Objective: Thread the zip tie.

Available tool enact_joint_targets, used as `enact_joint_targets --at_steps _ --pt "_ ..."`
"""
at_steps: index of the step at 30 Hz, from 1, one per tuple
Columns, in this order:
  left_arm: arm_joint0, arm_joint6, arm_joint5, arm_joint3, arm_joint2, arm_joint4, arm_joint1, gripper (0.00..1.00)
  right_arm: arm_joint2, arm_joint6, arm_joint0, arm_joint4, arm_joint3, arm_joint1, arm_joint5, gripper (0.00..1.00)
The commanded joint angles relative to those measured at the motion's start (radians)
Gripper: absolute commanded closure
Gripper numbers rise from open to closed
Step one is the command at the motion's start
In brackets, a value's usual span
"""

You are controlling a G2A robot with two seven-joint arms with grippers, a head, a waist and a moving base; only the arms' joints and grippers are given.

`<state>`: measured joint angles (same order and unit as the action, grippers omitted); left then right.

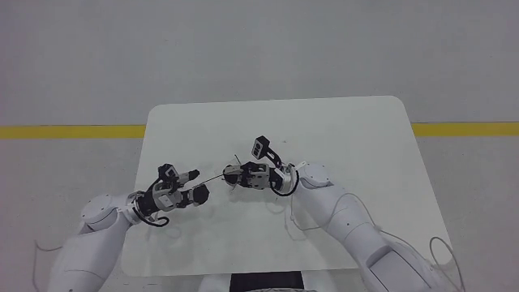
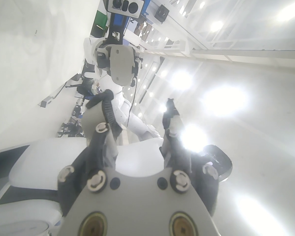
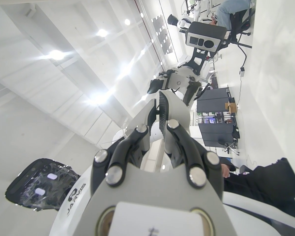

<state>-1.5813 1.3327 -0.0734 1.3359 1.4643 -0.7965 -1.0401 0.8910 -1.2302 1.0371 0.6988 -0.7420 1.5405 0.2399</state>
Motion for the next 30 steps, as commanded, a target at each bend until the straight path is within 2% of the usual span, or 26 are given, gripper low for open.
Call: enact_joint_targets --at_steps 1,13,15,21,22,25,26,30 --pt "0.000 -0.001 -0.001 0.003 -0.004 0.001 0.002 0.00 -0.002 0.008 0.001 0.002 -0.003 0.002 0.000 1.00" --pt "0.001 -0.024 0.004 0.013 -0.016 0.012 0.005 0.00 -0.017 0.045 0.003 -0.004 -0.012 0.009 0.003 1.00" --pt "0.001 -0.049 0.008 0.019 -0.020 0.011 0.004 0.00 -0.017 0.045 0.003 -0.004 -0.012 0.009 0.003 1.00" --pt "-0.008 -0.050 0.010 0.033 -0.032 0.011 0.008 0.00 -0.011 0.121 0.036 -0.053 -0.074 -0.002 -0.019 1.00" --pt "-0.008 -0.051 0.011 0.034 -0.034 0.011 0.008 0.14 -0.009 0.125 0.040 -0.055 -0.082 -0.004 -0.022 1.00" --pt "-0.006 -0.055 0.014 0.034 -0.043 0.012 0.009 0.45 -0.006 0.133 0.052 -0.061 -0.103 -0.008 -0.029 1.00" --pt "-0.005 -0.055 0.015 0.034 -0.046 0.012 0.010 0.51 -0.005 0.136 0.055 -0.064 -0.109 -0.009 -0.032 1.00" --pt "-0.003 -0.054 0.016 0.030 -0.052 0.008 0.012 0.56 -0.002 0.147 0.061 -0.078 -0.123 -0.013 -0.037 1.00"
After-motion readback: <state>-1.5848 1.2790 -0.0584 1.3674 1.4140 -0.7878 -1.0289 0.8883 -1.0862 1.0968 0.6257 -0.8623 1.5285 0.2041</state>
